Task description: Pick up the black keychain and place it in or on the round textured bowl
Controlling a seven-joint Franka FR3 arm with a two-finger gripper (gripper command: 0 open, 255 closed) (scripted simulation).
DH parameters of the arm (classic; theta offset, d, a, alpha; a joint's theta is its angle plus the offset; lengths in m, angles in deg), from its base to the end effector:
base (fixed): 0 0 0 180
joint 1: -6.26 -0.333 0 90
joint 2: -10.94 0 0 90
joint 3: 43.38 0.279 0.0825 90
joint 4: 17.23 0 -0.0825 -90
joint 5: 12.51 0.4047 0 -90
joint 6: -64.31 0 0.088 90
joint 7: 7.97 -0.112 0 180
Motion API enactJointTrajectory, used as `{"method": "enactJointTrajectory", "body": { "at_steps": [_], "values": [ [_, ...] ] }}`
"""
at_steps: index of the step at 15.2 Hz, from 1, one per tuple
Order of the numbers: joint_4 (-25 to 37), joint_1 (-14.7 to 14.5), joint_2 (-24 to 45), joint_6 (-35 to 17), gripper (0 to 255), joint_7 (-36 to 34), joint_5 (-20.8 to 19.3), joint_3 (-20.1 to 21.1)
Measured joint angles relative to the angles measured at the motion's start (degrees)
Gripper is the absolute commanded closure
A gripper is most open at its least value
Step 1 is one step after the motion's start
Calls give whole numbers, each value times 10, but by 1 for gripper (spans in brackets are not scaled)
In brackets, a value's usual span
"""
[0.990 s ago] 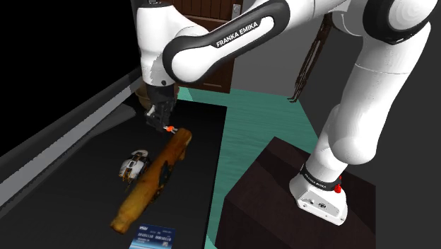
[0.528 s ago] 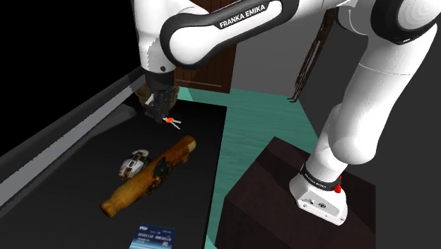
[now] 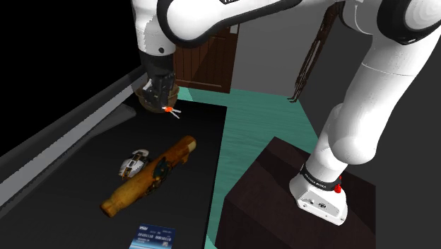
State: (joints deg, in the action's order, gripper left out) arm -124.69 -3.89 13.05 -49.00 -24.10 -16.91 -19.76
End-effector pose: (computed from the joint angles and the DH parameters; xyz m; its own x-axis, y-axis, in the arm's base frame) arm 0.4998 0.3257 0.4469 0.9408 0.3292 0.0810 0.3272 -0.9442 0.0366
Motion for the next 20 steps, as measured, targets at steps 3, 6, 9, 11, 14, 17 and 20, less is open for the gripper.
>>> {"method": "enactJointTrajectory", "body": {
  "at_steps": [3, 6, 9, 11, 14, 17, 20],
  "values": [
    [18, 0, -5, 22, 255, 1, 3, 1],
    [41, 0, -5, 45, 255, 4, 3, 0],
    [75, 9, 19, 56, 255, 22, -4, -9],
    [104, 18, 43, 62, 255, 39, -11, -18],
    [157, 28, 83, 76, 255, 61, -22, -29],
    [227, 36, 133, 97, 255, 85, -35, -41],
    [299, 41, 178, 136, 255, 112, -43, -47]
  ]
}}
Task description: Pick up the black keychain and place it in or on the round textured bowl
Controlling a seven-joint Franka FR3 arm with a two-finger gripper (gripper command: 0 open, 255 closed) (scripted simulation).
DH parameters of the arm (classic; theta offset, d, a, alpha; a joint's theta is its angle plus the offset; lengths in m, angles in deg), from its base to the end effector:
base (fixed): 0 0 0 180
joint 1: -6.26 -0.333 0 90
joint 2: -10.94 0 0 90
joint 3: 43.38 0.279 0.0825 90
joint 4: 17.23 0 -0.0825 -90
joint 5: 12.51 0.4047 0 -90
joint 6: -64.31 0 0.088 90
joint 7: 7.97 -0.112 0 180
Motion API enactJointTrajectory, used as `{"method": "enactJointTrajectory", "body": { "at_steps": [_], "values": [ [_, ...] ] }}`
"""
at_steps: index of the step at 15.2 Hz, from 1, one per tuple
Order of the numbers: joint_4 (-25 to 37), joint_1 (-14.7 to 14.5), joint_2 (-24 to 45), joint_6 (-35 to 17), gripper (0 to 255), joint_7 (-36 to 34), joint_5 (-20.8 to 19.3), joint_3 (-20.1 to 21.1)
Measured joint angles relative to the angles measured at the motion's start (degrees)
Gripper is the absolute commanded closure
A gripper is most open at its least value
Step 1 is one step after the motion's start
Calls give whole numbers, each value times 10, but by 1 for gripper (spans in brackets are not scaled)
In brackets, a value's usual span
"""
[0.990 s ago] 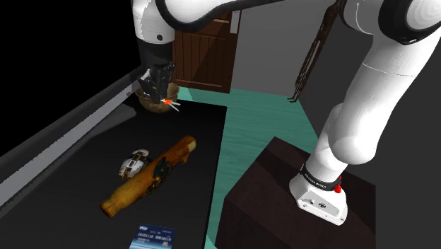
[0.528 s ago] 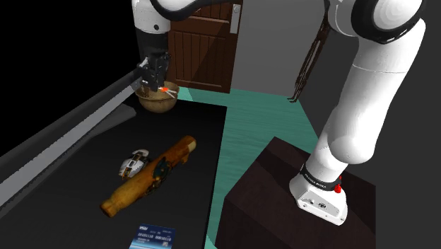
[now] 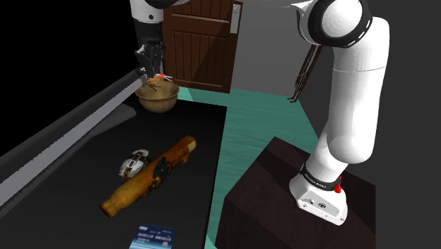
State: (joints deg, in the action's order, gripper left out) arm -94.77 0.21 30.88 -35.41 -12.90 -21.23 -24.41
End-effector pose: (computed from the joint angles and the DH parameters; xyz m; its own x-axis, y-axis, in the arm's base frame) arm 0.6296 0.2437 0.4981 0.9372 0.3436 0.0604 0.3420 -0.9390 0.0351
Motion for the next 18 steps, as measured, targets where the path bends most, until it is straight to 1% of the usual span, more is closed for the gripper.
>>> {"method": "enactJointTrajectory", "body": {
  "at_steps": [1, 2, 4, 8, 9, 10, 12, 13, 16, 17, 18],
  "values": [
    [36, -5, 12, 63, 255, 8, -2, 0],
    [55, -7, 20, 97, 255, 15, -4, 0],
    [79, -11, 31, 129, 255, 15, -9, 0],
    [8, 1, 2, 28, 255, 15, -6, 1],
    [5, 1, 0, 23, 255, 15, -6, 1],
    [23, -3, 7, 50, 255, 17, -8, -1],
    [24, -6, 8, 54, 255, 16, -12, -3],
    [-7, -1, -4, 11, 255, 14, -8, -3],
    [-4, -6, -4, 10, 255, 16, -11, -8],
    [-26, -2, -13, -23, 255, 17, -8, -9],
    [-24, -5, -12, -26, 255, 11, -10, -10]
  ]
}}
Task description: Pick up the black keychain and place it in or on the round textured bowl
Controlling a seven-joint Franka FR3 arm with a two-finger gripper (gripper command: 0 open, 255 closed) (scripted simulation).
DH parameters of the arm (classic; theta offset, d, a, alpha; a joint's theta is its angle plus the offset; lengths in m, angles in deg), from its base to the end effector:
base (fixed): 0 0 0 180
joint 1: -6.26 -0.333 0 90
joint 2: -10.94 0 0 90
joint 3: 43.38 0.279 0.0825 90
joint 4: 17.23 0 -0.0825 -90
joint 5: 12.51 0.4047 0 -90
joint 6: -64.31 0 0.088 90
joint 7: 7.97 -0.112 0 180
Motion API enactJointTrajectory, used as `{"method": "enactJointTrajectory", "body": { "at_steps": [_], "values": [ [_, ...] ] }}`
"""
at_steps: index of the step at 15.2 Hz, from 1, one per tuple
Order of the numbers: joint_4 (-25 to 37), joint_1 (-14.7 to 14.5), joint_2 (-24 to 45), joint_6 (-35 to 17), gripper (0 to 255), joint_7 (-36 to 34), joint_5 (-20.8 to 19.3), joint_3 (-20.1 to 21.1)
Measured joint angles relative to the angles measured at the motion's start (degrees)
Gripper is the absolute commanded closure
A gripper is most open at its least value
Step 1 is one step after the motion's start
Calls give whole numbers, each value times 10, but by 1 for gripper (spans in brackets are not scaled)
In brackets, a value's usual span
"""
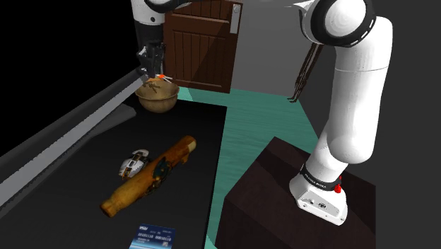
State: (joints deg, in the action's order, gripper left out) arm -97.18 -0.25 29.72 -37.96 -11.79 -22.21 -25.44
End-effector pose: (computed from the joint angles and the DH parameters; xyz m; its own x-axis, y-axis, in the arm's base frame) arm 0.6295 0.2402 0.4934 0.9283 0.3630 0.0812 0.3587 -0.9313 0.0631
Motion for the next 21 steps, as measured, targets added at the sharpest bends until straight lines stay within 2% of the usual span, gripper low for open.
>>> {"method": "enactJointTrajectory", "body": {
  "at_steps": [3, 5, 6, 8, 11, 12, 13, 14, 17, 21],
  "values": [
    [34, -8, 12, 59, 255, 0, -7, -4],
    [3, -4, 1, 8, 255, -4, -2, -4],
    [-5, -3, -2, -5, 0, -6, -1, -4],
    [-49, 4, -16, -79, 0, -9, 6, -4],
    [-62, 4, -18, -100, 0, -16, 4, -6],
    [-54, 4, -16, -88, 0, -10, 6, -6],
    [-22, 0, -7, -30, 0, -8, 3, -6],
    [-5, 0, -2, 6, 0, 2, 6, -5],
    [42, -4, 17, 82, 0, 6, 7, -2],
    [38, 3, 24, 86, 0, 3, 6, -2]
  ]
}}
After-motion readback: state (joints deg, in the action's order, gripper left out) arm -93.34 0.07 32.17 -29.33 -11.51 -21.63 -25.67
